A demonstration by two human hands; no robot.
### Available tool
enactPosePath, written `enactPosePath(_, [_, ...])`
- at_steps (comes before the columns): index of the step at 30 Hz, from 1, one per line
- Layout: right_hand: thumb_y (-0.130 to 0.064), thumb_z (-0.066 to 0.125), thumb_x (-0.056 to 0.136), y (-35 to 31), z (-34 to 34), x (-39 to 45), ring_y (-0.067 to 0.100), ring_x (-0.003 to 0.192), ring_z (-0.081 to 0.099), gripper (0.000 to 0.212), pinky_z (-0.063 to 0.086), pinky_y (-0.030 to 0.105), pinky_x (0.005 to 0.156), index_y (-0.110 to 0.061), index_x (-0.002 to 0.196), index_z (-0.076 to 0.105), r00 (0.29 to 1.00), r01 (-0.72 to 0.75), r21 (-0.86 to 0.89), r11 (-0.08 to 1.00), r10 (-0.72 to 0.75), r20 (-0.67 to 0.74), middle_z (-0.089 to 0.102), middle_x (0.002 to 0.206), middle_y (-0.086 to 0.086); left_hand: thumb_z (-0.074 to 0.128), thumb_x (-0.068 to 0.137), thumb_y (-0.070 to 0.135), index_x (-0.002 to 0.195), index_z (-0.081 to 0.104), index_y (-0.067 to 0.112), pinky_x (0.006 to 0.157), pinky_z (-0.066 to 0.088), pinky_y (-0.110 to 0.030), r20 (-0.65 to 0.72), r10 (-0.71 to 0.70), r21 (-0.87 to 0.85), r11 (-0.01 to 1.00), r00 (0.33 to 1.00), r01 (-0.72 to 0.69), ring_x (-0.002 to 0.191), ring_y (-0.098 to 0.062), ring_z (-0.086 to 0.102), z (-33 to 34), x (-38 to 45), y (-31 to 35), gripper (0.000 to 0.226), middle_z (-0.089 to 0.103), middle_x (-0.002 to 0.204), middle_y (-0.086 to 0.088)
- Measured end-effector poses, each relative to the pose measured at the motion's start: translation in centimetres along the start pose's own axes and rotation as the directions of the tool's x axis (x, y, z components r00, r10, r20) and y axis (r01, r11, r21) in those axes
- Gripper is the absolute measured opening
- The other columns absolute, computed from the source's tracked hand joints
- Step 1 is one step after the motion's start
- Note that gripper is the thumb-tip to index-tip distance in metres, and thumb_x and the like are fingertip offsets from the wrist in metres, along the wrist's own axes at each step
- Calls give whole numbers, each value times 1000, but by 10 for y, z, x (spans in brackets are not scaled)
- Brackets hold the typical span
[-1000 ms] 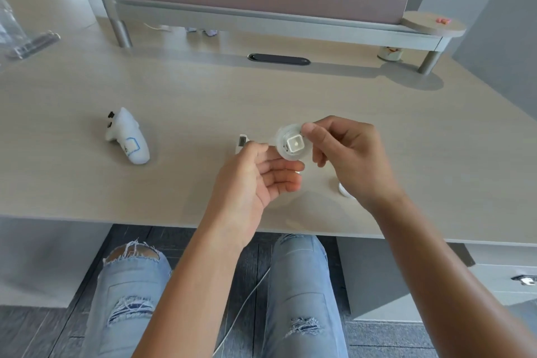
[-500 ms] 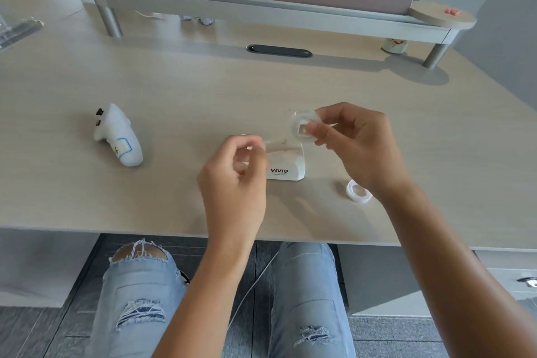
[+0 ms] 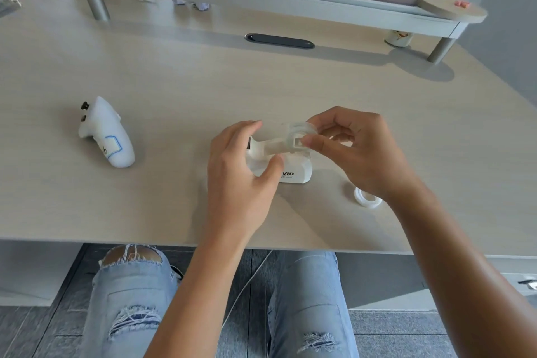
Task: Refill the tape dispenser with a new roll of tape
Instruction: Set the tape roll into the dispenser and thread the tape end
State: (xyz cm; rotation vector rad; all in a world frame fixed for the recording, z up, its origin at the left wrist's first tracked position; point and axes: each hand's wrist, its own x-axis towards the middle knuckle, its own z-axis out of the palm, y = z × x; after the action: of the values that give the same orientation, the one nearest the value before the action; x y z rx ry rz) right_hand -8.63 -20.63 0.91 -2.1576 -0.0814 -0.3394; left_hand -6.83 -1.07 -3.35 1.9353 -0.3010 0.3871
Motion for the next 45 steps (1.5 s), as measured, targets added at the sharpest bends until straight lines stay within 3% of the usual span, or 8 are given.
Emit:
enactPosePath(7, [-23,82,89,-2,1,1,18,90,76,9,61,42,87,-23,96,77,999,13,-25,1000,-13,29,81,96,-6,77,85,25,133,64,21,100,48,-29,21,-37,-20,999,999,37,123,-13,59,1,-1,-6,50,64,133,7])
enactPosePath(14, [-18,84,87,-7,2,-1,14,90,75,11,61,36,88,-18,96,79,999,12,-64,998,-9,52,79,99,-6,78,85,24,132,65,21,95,45,-22,30,-34,-16,999,999,35,119,-13,60,1,0,-7,48,65,131,8])
enactPosePath(19, [-20,84,86,-9,4,-3,15,91,75,17,61,40,89,-33,91,75,999,-4,-60,998,6,32,78,98,-4,77,86,26,132,64,21,94,46,-22,31,-29,-17,999,999,29,119,-13,60,0,0,-9,48,65,131,8])
enactPosePath(23, [-21,85,85,-13,4,-2,13,88,74,18,61,38,88,-36,89,75,1000,-4,-76,997,6,31,78,95,-3,76,85,28,130,64,21,93,46,-23,32,-26,-13,1000,999,26,118,-13,60,1,0,-9,47,64,131,8])
enactPosePath(31, [-22,87,83,-18,6,2,11,85,74,12,61,30,81,-27,91,79,999,-21,-178,984,26,29,79,92,-5,77,86,28,132,63,22,93,46,-23,33,-32,-10,999,999,32,118,-12,60,1,-1,-11,48,64,133,8])
enactPosePath(35, [-24,86,85,-22,8,2,9,84,73,12,58,19,77,-32,89,78,1000,14,-244,970,-7,27,77,90,-8,77,86,30,133,61,22,93,46,-25,34,-29,-9,1000,999,29,119,-13,60,1,-2,-12,51,63,135,7])
enactPosePath(38, [-26,85,86,-24,6,3,8,84,72,11,54,10,76,-26,96,82,999,22,-309,951,-10,42,76,91,-8,77,86,30,134,61,22,91,46,-25,33,-28,-4,1000,999,28,118,-13,60,0,-2,-12,51,64,134,7])
enactPosePath(45, [-24,77,93,-26,9,1,6,82,68,17,55,18,77,-23,109,82,996,86,-472,877,-75,42,71,95,-4,77,87,29,134,61,23,90,45,-23,45,-39,-11,999,998,39,116,-11,60,0,-1,-12,50,64,134,8])
